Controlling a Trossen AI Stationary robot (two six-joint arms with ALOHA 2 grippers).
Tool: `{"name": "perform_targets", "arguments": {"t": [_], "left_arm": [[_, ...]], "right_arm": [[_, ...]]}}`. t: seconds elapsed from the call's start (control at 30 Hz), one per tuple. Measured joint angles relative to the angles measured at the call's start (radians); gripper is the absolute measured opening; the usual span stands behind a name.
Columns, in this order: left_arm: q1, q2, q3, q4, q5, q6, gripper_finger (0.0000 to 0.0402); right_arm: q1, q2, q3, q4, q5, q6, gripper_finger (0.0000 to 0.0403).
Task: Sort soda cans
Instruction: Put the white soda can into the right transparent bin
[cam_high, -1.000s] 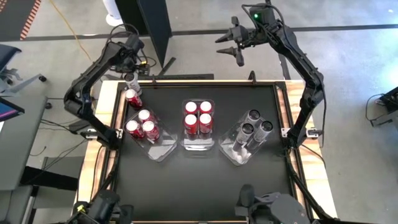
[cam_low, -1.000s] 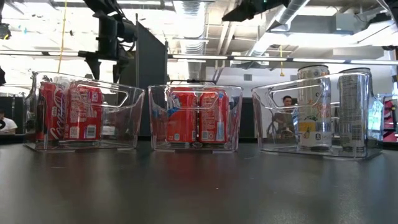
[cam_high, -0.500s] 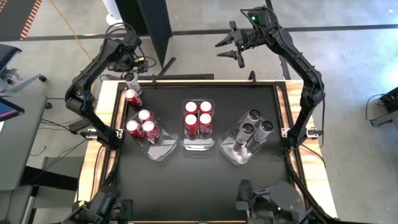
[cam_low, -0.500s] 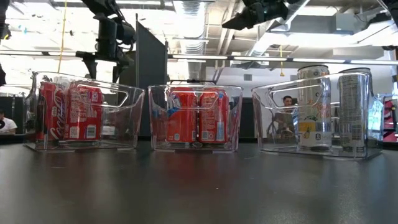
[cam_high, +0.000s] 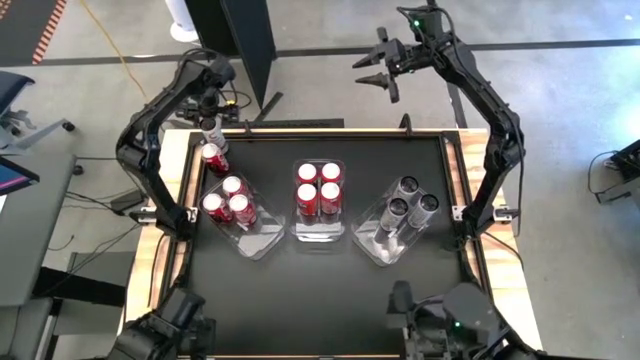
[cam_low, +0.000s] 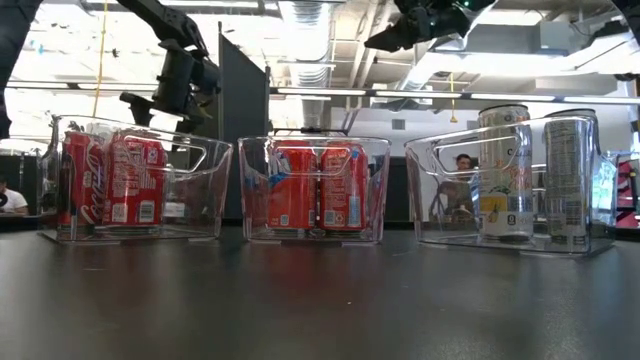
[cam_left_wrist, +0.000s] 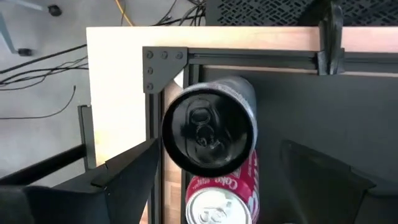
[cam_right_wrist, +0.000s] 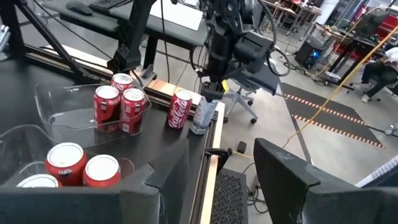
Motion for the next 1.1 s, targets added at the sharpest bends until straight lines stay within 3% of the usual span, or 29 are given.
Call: {"name": "perform_targets", "arguments": {"t": [1.1], "left_arm": [[0.061, 0.014, -0.009, 0.051, 0.071, -0.047, 0.033]], "right_arm": [[0.027, 0.0, 0.0, -0.018, 0.001, -0.008, 0.0199]]}}
